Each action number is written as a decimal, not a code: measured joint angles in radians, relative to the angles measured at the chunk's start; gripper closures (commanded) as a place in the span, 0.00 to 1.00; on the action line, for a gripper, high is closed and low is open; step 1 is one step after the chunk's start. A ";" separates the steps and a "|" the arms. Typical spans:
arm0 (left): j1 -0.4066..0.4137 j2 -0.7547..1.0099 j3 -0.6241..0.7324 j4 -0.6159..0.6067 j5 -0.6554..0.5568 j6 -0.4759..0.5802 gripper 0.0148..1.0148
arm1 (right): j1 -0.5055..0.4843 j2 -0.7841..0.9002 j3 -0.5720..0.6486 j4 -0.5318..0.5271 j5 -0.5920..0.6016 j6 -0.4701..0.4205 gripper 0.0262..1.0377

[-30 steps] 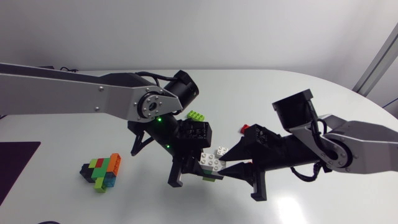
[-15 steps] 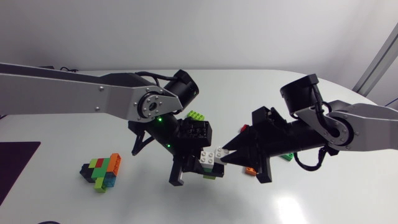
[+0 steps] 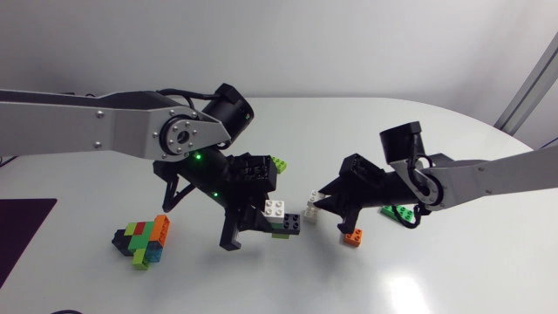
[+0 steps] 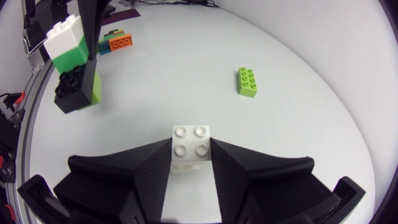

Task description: Separate the duplo bricks

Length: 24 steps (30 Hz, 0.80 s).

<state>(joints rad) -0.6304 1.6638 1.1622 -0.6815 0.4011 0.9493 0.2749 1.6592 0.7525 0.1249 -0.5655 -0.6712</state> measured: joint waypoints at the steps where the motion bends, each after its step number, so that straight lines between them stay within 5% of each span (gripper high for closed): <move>1: 0.003 -0.002 -0.005 -0.001 0.000 0.000 0.66 | 0.002 0.020 0.003 0.013 0.011 -0.001 0.73; 24: 0.029 -0.037 -0.034 -0.003 0.000 0.001 0.66 | -0.010 0.242 0.147 0.085 0.058 0.006 0.73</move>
<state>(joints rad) -0.6018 1.6268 1.1282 -0.6846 0.4011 0.9501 0.2646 1.9011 0.8997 0.2096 -0.5076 -0.6655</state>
